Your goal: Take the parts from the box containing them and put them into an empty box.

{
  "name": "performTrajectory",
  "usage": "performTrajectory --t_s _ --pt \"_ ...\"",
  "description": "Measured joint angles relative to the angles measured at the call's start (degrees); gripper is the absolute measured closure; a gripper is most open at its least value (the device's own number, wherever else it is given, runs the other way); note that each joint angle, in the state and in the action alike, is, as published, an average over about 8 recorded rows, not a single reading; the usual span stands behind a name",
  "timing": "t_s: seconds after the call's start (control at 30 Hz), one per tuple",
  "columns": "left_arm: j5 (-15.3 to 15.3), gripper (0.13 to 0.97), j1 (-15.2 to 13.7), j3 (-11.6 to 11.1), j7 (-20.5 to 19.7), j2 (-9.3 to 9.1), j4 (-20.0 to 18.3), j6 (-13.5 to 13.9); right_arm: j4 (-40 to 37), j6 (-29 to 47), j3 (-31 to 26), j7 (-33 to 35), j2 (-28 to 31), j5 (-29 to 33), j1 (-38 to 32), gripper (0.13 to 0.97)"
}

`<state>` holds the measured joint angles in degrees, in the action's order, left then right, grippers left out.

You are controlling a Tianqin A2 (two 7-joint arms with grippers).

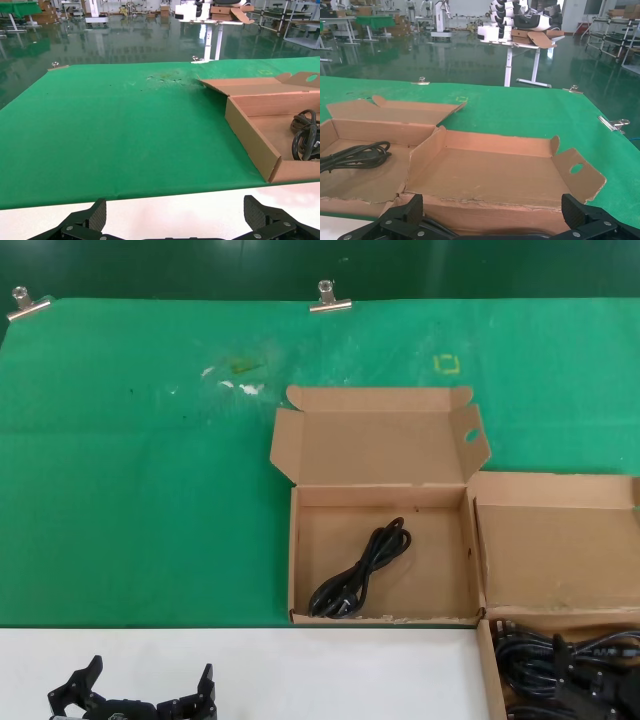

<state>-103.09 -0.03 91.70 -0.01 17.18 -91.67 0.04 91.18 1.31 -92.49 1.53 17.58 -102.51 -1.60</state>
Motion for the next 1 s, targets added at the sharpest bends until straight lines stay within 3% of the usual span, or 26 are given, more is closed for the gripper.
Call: performTrajectory --t_s 1.0 --pt "0.0 0.132 0.0 0.0 0.0 0.0 0.0 0.0 0.0 0.0 0.0 0.0 0.0 0.0 0.0 0.129"
